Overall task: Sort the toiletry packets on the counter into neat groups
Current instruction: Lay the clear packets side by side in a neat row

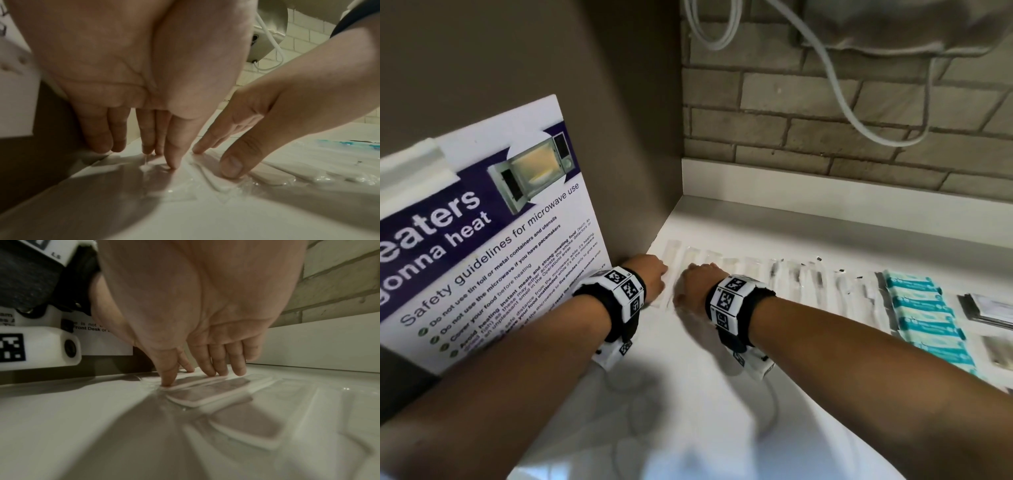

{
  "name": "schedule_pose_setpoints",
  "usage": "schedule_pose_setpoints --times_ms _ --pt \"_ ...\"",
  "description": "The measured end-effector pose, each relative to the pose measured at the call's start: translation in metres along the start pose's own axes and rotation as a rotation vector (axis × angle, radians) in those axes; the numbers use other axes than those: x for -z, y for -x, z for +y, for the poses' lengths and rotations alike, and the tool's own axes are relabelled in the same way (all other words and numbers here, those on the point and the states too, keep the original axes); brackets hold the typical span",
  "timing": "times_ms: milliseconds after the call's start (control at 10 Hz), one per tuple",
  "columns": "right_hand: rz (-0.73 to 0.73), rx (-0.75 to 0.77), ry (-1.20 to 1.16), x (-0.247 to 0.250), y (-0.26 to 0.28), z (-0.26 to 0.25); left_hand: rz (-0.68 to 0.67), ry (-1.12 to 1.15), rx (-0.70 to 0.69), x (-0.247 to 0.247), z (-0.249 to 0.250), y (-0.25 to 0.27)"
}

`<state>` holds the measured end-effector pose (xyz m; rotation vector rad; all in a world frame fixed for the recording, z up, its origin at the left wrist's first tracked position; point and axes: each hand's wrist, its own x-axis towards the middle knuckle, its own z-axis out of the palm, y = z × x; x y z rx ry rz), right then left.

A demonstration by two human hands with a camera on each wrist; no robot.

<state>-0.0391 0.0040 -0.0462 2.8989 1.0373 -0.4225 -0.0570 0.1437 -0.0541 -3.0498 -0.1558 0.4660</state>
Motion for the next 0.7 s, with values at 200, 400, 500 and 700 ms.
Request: schedule_pose_setpoints --times_ms 200,400,500,700 --pt "0.003 0.011 0.007 0.0001 -0.0014 -0.0028 0.011 0.008 -0.002 -0.0022 -0.0018 -0.0028" --pt "0.003 -0.013 -0.005 0.0001 -0.0032 -0.0038 0.007 0.015 0.012 -0.003 -0.0014 -0.0051" --pt "0.004 -0.01 -0.025 -0.0001 -0.0027 -0.0035 0.009 0.02 0.012 -0.0019 -0.0015 -0.0038" --pt "0.06 0.002 -0.053 -0.0039 -0.0041 0.0 0.026 0.119 0.021 -0.0012 -0.0029 -0.0043"
